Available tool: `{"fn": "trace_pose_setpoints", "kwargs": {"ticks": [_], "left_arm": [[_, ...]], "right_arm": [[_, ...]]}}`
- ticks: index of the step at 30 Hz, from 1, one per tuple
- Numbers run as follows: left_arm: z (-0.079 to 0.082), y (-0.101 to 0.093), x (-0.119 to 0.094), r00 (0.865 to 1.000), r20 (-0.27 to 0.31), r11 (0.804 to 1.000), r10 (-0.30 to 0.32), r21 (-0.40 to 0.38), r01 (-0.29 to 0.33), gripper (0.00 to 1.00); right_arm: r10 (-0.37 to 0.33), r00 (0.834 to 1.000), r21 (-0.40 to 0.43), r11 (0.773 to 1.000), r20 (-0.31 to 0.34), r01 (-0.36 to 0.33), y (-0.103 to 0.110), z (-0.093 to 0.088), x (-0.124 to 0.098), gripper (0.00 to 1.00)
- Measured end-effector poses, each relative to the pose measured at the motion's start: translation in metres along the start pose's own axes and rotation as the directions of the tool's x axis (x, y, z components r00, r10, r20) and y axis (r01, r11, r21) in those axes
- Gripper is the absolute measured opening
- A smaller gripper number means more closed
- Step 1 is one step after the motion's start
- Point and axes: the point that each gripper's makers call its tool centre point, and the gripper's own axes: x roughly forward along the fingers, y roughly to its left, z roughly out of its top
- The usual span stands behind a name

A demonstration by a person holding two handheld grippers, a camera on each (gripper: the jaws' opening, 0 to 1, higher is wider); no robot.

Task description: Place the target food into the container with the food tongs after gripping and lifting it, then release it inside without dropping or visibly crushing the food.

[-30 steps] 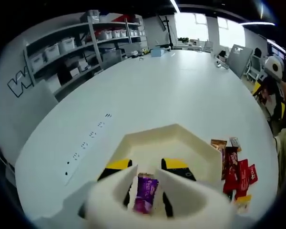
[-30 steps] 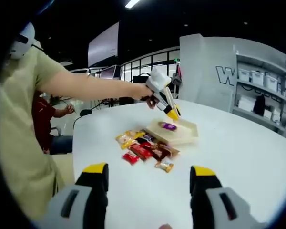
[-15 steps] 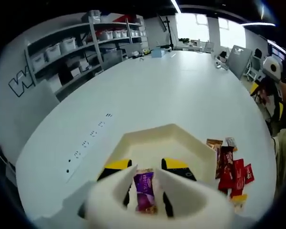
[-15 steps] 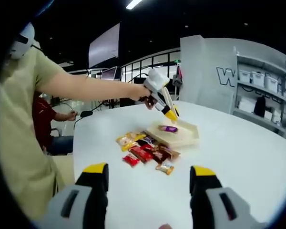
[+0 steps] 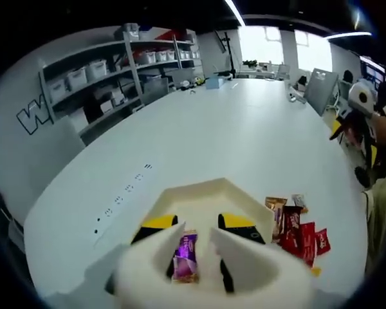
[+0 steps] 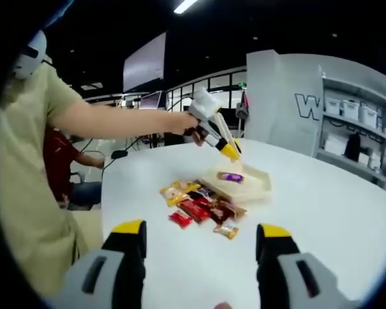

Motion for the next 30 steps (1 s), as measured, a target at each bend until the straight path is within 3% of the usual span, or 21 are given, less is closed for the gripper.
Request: {"fn": "trace_pose_setpoints", "kwargs": {"ticks": [18, 30], "left_arm": [[0.008, -0.03, -0.041, 0.998, 0.063, 1.0, 0.014, 0.02, -0.015, 0.24], [0.006, -0.064, -0.067, 0.996, 0.083, 0.999, 0.009, 0.051, -0.014, 0.24]], "right_arm": [[0.011, 1.0, -0.015, 1.0, 0.01, -0.011, 0.011, 0.006, 0.002, 0.68], [0.012, 1.0, -0.019, 1.0, 0.009, -0.012, 0.015, 0.007, 0.001, 0.68]]}}
